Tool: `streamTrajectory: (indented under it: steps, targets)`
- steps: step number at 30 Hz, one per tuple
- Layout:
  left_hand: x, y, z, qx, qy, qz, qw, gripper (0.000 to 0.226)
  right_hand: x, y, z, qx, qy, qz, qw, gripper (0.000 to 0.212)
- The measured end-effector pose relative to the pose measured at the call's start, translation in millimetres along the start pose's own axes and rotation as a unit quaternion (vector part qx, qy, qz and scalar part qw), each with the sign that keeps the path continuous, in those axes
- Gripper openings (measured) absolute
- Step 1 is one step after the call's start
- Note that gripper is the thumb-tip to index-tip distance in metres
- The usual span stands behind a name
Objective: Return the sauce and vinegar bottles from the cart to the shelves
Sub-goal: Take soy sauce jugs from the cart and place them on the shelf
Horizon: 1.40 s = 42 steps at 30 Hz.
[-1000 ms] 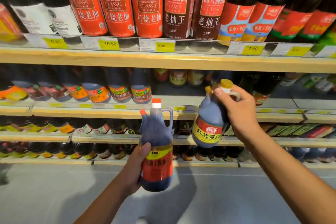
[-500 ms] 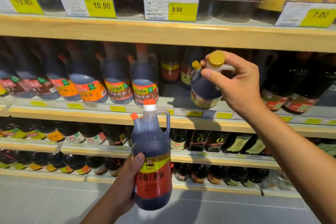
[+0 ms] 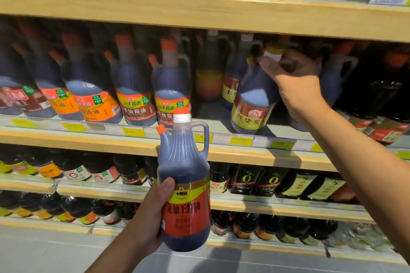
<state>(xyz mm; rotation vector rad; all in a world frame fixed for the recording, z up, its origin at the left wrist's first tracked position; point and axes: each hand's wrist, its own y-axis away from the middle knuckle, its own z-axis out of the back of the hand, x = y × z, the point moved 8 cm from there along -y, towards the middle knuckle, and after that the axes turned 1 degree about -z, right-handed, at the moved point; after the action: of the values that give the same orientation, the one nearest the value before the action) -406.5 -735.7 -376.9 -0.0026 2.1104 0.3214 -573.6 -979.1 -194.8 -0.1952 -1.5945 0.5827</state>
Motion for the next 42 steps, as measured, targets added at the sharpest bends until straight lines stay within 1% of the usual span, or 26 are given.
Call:
streamTrajectory:
  steps: [2, 4, 9, 11, 13, 15, 16, 17, 19, 20, 21, 22, 23, 24, 25, 27, 28, 29, 31, 33, 34, 36, 38, 40, 41, 42]
  targets:
    - [-2.9, -3.8, 1.4, -0.011, -0.004, -0.003, 1.0, 0.11, -11.7, -7.7, -0.4, 0.01, -0.004, -0.019, 1.0, 0.02]
    - [-4.6, -7.9, 2.4, -0.015, -0.007, -0.005, 1.0, 0.111, -21.9, -10.6, -0.3, 0.019, 0.002, -0.035, 0.999, 0.023]
    - [-12.0, -14.9, -1.7, -0.002, 0.005, -0.007, 1.0, 0.104, -24.5, -17.4, -1.8, 0.028, 0.073, -0.046, 0.996, 0.02]
    - [-15.9, -16.6, -2.3, -0.004, -0.002, -0.006, 1.0, 0.112, -21.8, -18.3, -2.9, 0.037, 0.106, -0.037, 0.993, 0.017]
    - [-20.1, -18.2, -2.7, -0.005, -0.014, -0.008, 1.0, 0.12, -20.6, -17.2, -4.1, 0.054, 0.12, -0.037, 0.991, 0.022]
    - [-25.1, -19.3, -5.8, 0.001, -0.023, -0.01, 1.0, 0.122, -17.0, -11.1, 0.9, 0.054, 0.116, -0.035, 0.991, 0.031]
    - [-28.3, -19.8, -7.6, 0.003, -0.026, -0.013, 1.0, 0.121, -8.6, -3.8, 7.3, 0.029, 0.101, -0.011, 0.994, 0.036]
    - [-31.4, -20.3, -9.3, 0.006, -0.028, -0.02, 0.999, 0.121, 1.2, 9.3, 16.8, -0.016, 0.093, 0.019, 0.995, 0.036]
    - [-37.3, -20.3, -13.6, 0.011, -0.036, -0.033, 0.999, 0.116, 19.9, 55.4, 33.3, -0.111, 0.134, 0.059, 0.983, 0.024]
    - [-39.2, -21.3, -13.9, 0.008, -0.036, -0.037, 0.999, 0.112, 25.1, 81.4, 28.2, -0.099, 0.17, 0.063, 0.978, 0.015]
    - [-41.1, -22.2, -14.8, 0.002, -0.036, -0.039, 0.999, 0.109, 24.7, 105.9, 13.7, -0.044, 0.187, 0.044, 0.98, 0.012]
    - [-41.4, -24.2, -14.9, -0.005, -0.039, -0.04, 0.998, 0.109, 19.9, 127.3, -5.7, 0.032, 0.176, -0.006, 0.984, 0.012]
    - [-41.7, -26.4, -15.5, -0.011, -0.046, -0.043, 0.998, 0.111, 12.0, 144.3, -25.4, 0.102, 0.151, -0.069, 0.981, 0.018]
    - [-42.2, -28.5, -16.4, -0.014, -0.059, -0.05, 0.997, 0.113, 6.1, 157.7, -41.9, 0.154, 0.133, -0.12, 0.972, 0.03]
    - [-44.1, -29.7, -18.1, -0.017, -0.075, -0.059, 0.995, 0.111, 1.6, 165.5, -52.7, 0.187, 0.142, -0.143, 0.961, 0.045]
    - [-51.8, -29.4, -21.6, -0.027, -0.115, -0.085, 0.989, 0.1, 3.3, 167.7, -64.4, 0.222, 0.204, -0.123, 0.946, 0.07]
    - [-56.8, -28.4, -24.7, -0.032, -0.135, -0.102, 0.985, 0.093, 6.5, 166.7, -68.2, 0.231, 0.218, -0.111, 0.942, 0.078]
    - [-61.8, -27.6, -29.1, -0.031, -0.148, -0.118, 0.981, 0.089, 9.5, 165.9, -70.7, 0.233, 0.214, -0.11, 0.942, 0.081]
    - [-71.4, -29.1, -38.9, -0.016, -0.153, -0.146, 0.977, 0.086, 10.5, 163.2, -72.4, 0.215, 0.176, -0.12, 0.953, 0.079]
    - [-82.9, -33.9, -48.5, 0.015, -0.142, -0.176, 0.974, 0.095, 12.0, 158.1, -74.5, 0.191, 0.148, -0.107, 0.964, 0.075]
    - [-89.4, -36.1, -50.6, 0.022, -0.148, -0.196, 0.969, 0.099, 14.1, 154.0, -74.6, 0.179, 0.14, -0.094, 0.969, 0.073]
    - [-106.6, -36.0, -50.1, 0.003, -0.187, -0.25, 0.95, 0.097, 19.0, 145.5, -74.6, 0.159, 0.13, -0.067, 0.976, 0.071]
    - [-123.9, -32.1, -50.9, -0.042, -0.275, -0.297, 0.913, 0.09, 20.5, 137.2, -76.2, 0.143, 0.13, -0.048, 0.98, 0.071]
    - [-135.7, -29.7, -52.1, -0.086, -0.355, -0.335, 0.868, 0.091, 15.2, 127.7, -77.3, 0.116, 0.143, -0.035, 0.982, 0.073]
    - [-140.0, -30.2, -53.6, -0.102, -0.363, -0.343, 0.861, 0.09, 11.1, 122.2, -77.1, 0.099, 0.159, -0.028, 0.982, 0.074]
    - [-142.5, -32.0, -53.8, -0.113, -0.354, -0.345, 0.862, 0.089, 7.1, 116.6, -77.2, 0.086, 0.178, -0.02, 0.98, 0.077]
